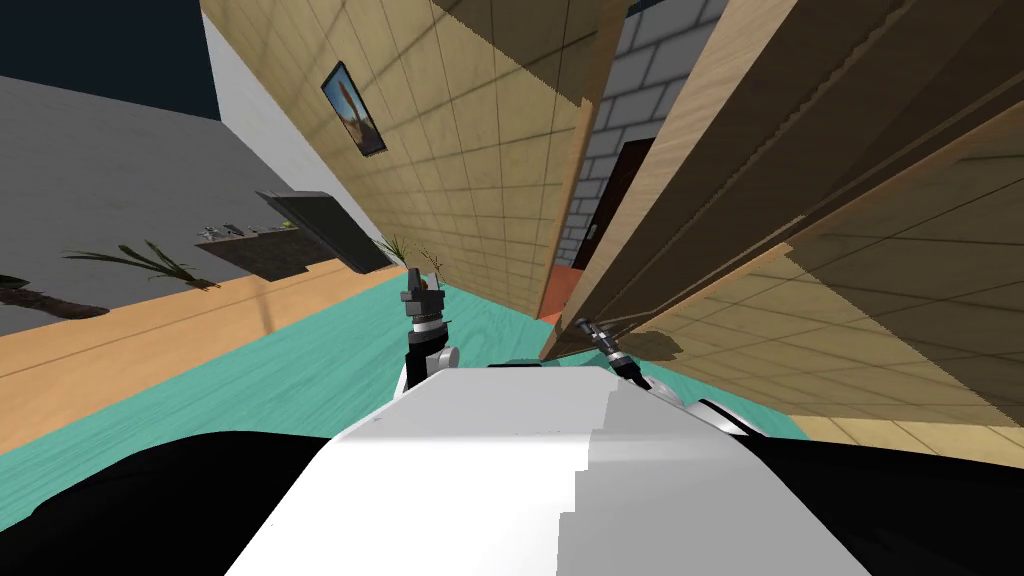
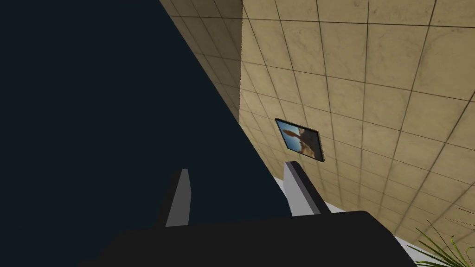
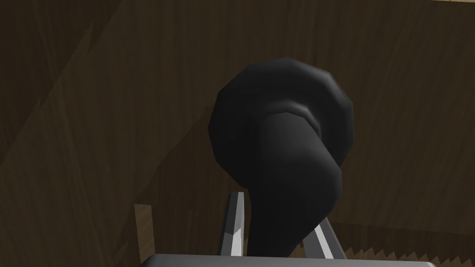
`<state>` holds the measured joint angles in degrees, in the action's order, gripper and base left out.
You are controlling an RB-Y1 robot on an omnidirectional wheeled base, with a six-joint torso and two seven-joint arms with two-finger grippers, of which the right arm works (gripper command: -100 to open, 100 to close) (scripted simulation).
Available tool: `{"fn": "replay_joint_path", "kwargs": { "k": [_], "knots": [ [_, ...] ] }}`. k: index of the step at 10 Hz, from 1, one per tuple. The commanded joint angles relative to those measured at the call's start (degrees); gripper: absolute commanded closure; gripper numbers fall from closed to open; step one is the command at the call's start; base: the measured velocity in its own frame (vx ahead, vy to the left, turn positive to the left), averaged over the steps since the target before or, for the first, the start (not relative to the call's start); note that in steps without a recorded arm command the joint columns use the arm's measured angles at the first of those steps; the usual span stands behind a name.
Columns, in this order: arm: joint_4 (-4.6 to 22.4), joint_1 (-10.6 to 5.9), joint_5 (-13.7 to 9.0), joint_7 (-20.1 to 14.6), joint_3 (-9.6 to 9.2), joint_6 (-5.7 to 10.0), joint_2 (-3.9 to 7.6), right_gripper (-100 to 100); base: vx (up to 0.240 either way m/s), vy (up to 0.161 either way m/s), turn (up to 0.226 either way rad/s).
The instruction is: Pull the door open
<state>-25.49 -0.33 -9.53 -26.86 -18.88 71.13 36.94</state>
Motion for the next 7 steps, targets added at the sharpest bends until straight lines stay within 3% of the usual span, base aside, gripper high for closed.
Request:
{"fn": "replay_joint_path", "kwargs": {
  "k": [1,7],
  "knots": [
    [0.1,0.35,-0.2,-0.1,-0.11,0.75,0.27,100,-0.204,-0.115,0.242],
    [1.6,1.09,-0.7,-0.3,-0.58,3.34,0.89,100,-0.185,-0.094,0.170]
  ]
}}
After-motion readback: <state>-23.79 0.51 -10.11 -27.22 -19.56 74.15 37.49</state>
